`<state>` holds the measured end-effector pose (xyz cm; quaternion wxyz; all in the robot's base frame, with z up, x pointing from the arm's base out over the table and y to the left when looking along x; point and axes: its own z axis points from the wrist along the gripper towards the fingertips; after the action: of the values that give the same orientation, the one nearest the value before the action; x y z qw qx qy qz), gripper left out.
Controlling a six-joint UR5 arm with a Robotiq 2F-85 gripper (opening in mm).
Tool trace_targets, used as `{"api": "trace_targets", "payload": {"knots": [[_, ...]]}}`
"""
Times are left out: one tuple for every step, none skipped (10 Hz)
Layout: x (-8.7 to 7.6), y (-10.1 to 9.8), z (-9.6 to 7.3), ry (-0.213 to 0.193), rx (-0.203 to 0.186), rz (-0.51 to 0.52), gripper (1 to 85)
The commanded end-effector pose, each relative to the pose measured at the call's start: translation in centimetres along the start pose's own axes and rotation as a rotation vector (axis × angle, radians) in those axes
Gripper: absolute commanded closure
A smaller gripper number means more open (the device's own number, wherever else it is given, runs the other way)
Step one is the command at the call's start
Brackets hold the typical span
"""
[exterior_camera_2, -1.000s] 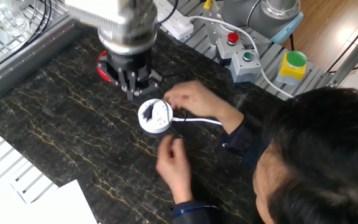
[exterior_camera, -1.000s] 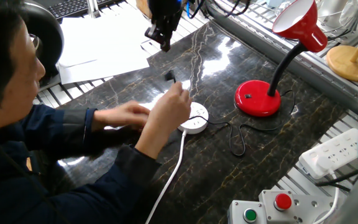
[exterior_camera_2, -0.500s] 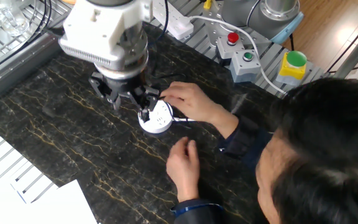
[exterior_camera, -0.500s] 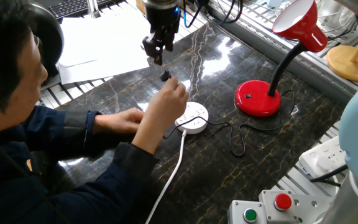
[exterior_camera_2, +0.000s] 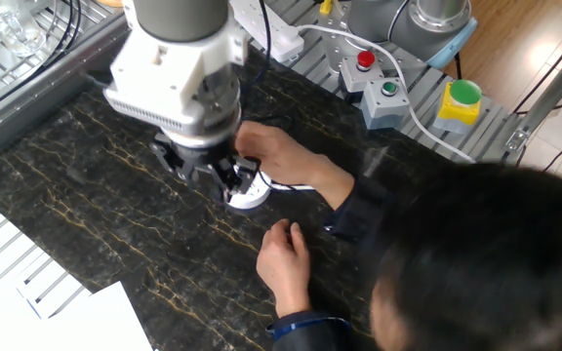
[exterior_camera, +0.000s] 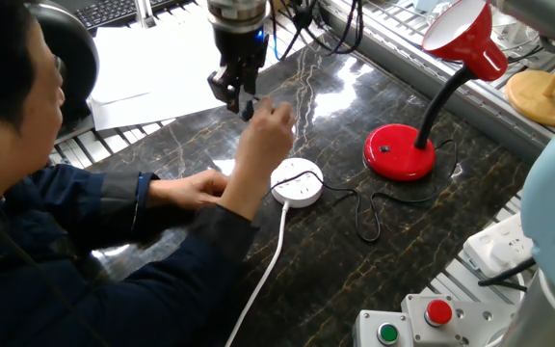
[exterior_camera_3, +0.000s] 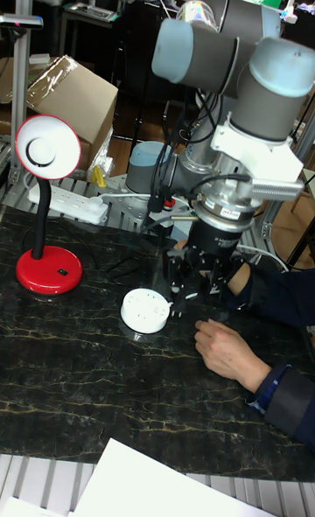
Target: Plug in the power cord of the desk lamp, turn on the socket, and light up the desk lamp
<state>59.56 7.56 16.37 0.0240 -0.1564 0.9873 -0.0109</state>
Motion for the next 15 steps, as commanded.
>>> {"api": "trace_targets", "payload": {"knots": [[-0.29, 0.31, 1.27, -0.02, -0.012, 0.007, 37.0], [-0.35, 0.16, 1.48, -0.025, -0.012, 0.007, 37.0], [-0.46, 0.13, 1.64, -0.026, -0.012, 0.008, 37.0], [-0.63, 0.07, 1.81, -0.031, -0.01, 0.015, 38.0], [-0.64, 0.06, 1.87, -0.031, -0.011, 0.024, 40.7], [-0.6, 0.07, 1.87, -0.029, -0.011, 0.036, 43.3], [-0.54, 0.09, 1.89, -0.026, -0.012, 0.041, 45.7], [-0.56, 0.21, 1.95, -0.026, -0.017, 0.047, 46.3], [-0.58, 0.18, 2.03, -0.026, -0.017, 0.047, 46.7], [-0.64, 0.19, 2.05, -0.028, -0.018, 0.049, 46.7], [-0.69, 0.22, 2.04, -0.029, -0.023, 0.054, 48.0], [-0.86, 0.61, 2.05, -0.033, -0.043, 0.078, 49.0], [-0.96, 0.76, 2.08, -0.034, -0.057, 0.1, 49.7], [-1.04, 0.81, 2.16, -0.034, -0.062, 0.122, 50.7], [-1.1, 0.76, 2.23, -0.035, -0.06, 0.134, 52.0]]}}
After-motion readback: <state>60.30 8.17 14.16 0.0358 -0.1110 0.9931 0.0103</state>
